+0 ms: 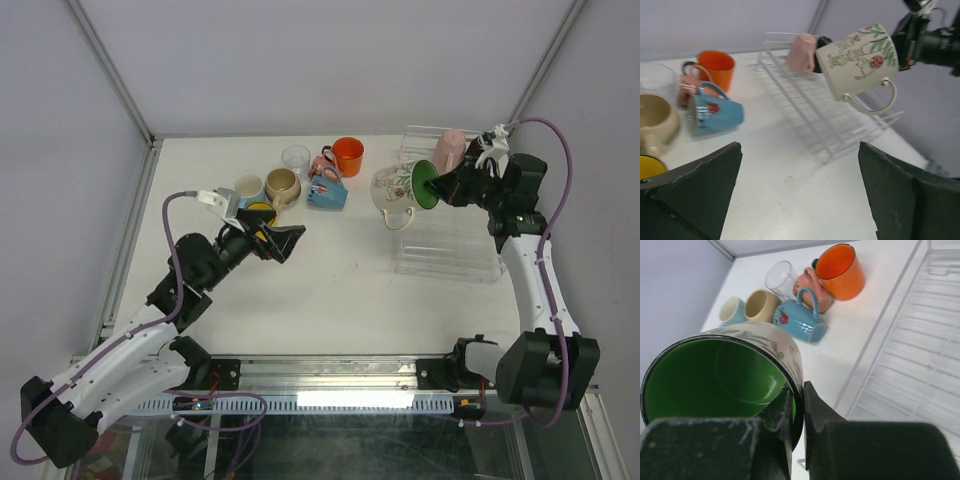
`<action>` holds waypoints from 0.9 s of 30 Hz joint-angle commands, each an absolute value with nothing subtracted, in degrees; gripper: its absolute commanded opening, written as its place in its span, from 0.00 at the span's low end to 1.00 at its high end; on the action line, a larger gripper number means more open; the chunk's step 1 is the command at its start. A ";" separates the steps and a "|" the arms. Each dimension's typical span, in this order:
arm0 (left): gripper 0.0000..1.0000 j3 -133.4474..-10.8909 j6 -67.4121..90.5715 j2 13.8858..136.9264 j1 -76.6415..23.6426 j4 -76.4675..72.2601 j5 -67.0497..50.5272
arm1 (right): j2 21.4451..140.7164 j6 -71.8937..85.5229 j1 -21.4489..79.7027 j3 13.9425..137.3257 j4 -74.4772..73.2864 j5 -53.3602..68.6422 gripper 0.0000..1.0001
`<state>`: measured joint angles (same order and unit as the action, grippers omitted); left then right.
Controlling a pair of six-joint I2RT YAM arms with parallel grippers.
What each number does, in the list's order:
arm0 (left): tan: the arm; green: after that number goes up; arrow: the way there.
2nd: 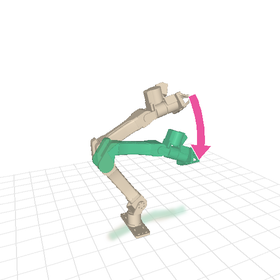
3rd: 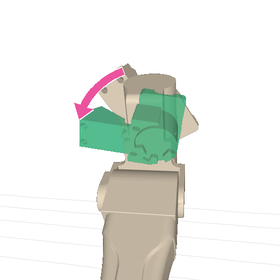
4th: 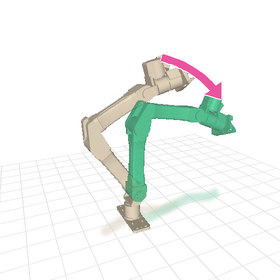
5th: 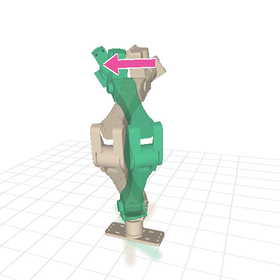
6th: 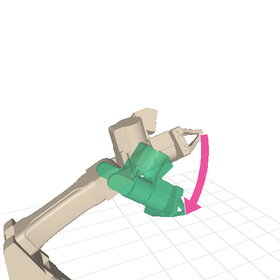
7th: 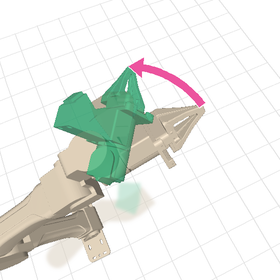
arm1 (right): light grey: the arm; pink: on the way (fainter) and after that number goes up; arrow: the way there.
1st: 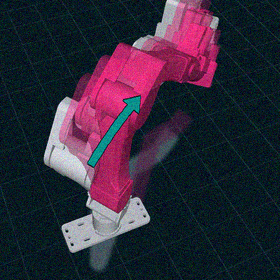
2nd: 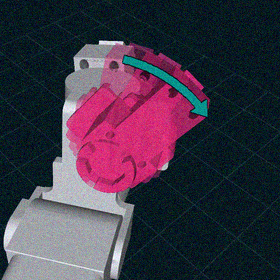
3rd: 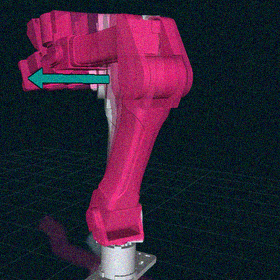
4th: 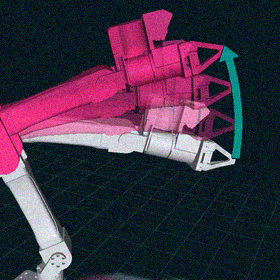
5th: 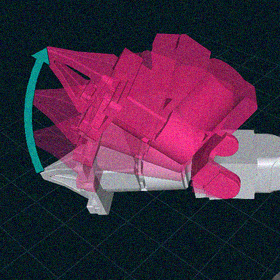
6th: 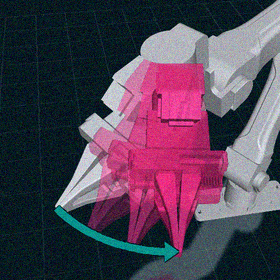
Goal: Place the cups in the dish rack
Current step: Pick up the cup at the center of the board, then turn the cup upside down in the dish rack.
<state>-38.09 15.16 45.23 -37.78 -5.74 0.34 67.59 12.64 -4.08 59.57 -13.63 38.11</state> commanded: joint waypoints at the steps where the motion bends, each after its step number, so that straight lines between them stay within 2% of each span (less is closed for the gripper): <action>1: 0.99 -26.84 42.25 42.12 -37.64 -29.79 -9.90 | 63.25 28.71 -8.91 56.36 8.97 57.08 0.00; 4: 0.99 -21.87 51.73 44.69 -39.38 -40.88 -10.19 | 61.36 35.92 -10.40 52.56 17.55 60.24 0.00; 7: 0.99 -20.23 53.07 49.49 -47.31 -48.71 -5.43 | 59.43 39.56 -10.84 50.32 22.48 61.67 0.00; 16: 0.99 -22.52 58.54 68.94 -59.45 -74.97 0.37 | 57.02 52.62 -11.01 45.16 36.88 64.90 0.00; 27: 0.99 -31.37 61.51 88.35 -66.06 -92.17 7.97 | 56.05 57.76 -10.58 43.48 42.20 65.13 0.00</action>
